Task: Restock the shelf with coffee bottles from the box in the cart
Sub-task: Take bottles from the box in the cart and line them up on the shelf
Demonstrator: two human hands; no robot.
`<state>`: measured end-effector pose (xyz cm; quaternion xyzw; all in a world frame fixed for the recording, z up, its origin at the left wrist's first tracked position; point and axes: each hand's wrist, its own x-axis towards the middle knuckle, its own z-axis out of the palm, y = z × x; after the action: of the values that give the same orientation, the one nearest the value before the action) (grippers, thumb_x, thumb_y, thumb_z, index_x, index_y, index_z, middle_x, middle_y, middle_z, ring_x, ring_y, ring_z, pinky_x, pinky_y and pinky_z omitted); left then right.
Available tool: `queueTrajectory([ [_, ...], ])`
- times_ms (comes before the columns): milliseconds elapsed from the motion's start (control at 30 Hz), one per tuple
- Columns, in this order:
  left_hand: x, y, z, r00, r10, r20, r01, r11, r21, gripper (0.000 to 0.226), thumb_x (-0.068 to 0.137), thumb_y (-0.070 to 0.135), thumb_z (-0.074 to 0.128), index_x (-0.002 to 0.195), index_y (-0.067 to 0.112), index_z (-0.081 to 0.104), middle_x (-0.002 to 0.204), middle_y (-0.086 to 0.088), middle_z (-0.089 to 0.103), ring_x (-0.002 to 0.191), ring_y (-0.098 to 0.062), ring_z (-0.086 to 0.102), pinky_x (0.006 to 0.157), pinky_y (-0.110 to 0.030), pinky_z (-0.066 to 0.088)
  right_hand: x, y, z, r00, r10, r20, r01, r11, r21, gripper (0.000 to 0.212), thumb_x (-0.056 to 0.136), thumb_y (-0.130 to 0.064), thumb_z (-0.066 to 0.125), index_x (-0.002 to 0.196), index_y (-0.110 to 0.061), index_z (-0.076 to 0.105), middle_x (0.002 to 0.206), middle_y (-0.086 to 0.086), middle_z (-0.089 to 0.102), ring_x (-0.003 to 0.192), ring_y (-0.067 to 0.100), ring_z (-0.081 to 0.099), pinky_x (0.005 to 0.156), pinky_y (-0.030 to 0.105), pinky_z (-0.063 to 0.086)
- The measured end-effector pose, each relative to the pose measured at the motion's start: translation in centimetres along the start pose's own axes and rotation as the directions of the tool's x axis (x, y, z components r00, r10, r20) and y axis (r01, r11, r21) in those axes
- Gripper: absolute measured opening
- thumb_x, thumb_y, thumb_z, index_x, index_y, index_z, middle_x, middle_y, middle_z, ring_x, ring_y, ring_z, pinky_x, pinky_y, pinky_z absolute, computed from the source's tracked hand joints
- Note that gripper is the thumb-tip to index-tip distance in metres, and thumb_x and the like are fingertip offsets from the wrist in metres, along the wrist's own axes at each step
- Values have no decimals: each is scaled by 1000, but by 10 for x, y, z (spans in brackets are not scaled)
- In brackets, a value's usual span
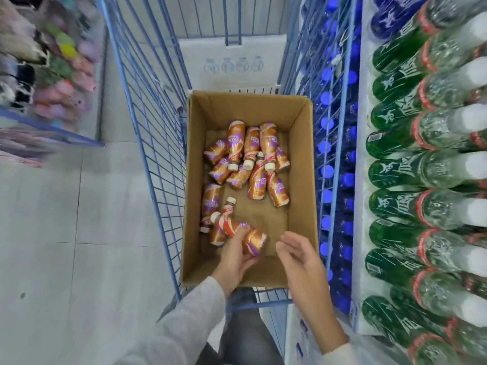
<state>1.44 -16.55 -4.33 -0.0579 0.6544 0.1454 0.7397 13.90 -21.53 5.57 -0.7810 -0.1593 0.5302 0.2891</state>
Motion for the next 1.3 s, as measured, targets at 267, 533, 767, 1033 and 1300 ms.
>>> queueTrajectory([
  [267,-67,61,-83,941,333,57,-332,880,339,52,80,46,73,128,34,56,117,3,72,101,-17,73,84,-45,61,85,36,82,965,242,100,-220,957,-191,42,97,-31,64,133,-12,54,121,-2,61,111,18,57,96,30,43],
  [533,-65,93,-117,899,435,41,-400,781,479,56,78,59,72,128,44,51,119,13,68,107,-16,69,87,-38,61,168,105,210,897,430,102,-404,891,-208,96,72,-35,86,148,-10,32,137,10,53,124,34,56,104,43,47],
  [767,-56,90,-115,910,401,103,-402,799,448,52,77,50,74,125,42,55,115,12,70,107,-15,70,91,-43,60,187,128,216,907,422,17,-411,891,-192,91,64,-33,85,140,-7,42,135,15,56,116,35,59,98,44,51],
  [1033,-97,89,-91,876,464,131,-467,748,471,63,76,53,78,131,37,52,123,8,66,106,-14,69,88,-37,61,94,64,130,945,284,162,-310,937,163,60,87,-22,75,133,-25,36,116,2,61,102,19,63,79,30,50],
  [1300,-169,56,-64,813,561,160,-574,723,384,33,90,34,69,121,36,57,107,11,72,91,-6,73,72,-28,59,3,-7,45,988,50,144,-86,964,253,74,82,-31,79,144,-34,38,118,-4,67,103,17,69,96,44,57],
])
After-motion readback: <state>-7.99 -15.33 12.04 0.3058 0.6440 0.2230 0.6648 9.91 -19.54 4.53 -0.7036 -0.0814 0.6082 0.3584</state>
